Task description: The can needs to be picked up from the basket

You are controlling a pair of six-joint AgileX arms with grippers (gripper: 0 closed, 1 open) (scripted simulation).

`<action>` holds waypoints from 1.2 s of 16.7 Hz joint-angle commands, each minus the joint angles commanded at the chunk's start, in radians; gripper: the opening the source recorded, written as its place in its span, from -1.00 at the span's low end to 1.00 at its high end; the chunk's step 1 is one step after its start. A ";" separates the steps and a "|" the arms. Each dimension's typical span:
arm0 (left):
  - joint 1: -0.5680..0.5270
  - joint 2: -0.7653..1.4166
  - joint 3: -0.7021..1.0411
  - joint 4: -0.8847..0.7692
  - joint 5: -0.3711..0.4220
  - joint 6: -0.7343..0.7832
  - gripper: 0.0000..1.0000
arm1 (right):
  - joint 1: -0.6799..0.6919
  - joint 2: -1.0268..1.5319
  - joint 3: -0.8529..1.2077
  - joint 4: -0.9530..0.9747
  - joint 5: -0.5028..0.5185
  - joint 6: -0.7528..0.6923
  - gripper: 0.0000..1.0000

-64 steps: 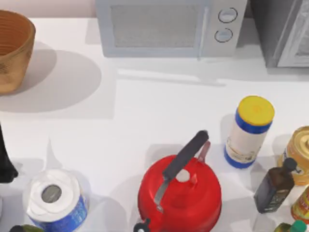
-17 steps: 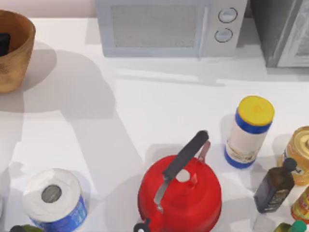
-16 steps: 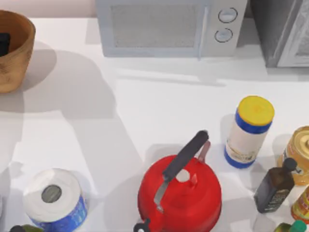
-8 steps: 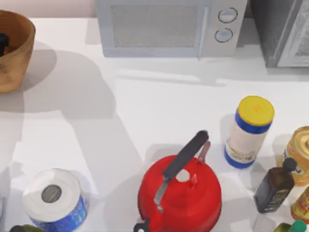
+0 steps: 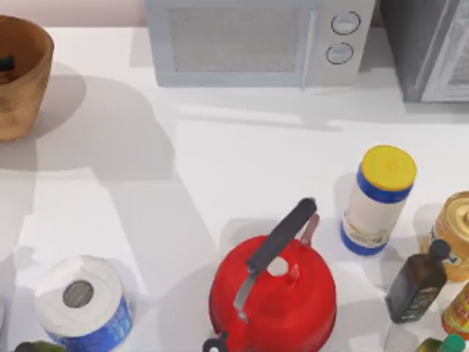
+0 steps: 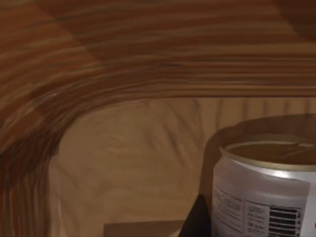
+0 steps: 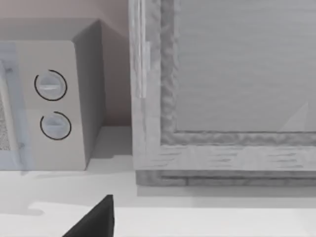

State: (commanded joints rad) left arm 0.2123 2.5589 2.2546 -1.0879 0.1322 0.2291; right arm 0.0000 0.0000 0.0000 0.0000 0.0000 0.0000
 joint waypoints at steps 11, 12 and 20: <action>0.006 -0.048 -0.006 0.002 -0.007 -0.004 -1.00 | 0.000 0.000 0.000 0.000 0.000 0.000 1.00; 0.006 -0.064 -0.019 0.011 -0.008 -0.007 -1.00 | 0.000 0.000 0.000 0.000 0.000 0.000 1.00; -0.021 -0.480 -0.396 0.205 -0.032 -0.054 -1.00 | 0.000 0.000 0.000 0.000 0.000 0.000 1.00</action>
State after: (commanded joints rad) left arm 0.1915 2.0791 1.8590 -0.8828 0.1000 0.1750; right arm 0.0000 0.0000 0.0000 0.0000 0.0000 0.0000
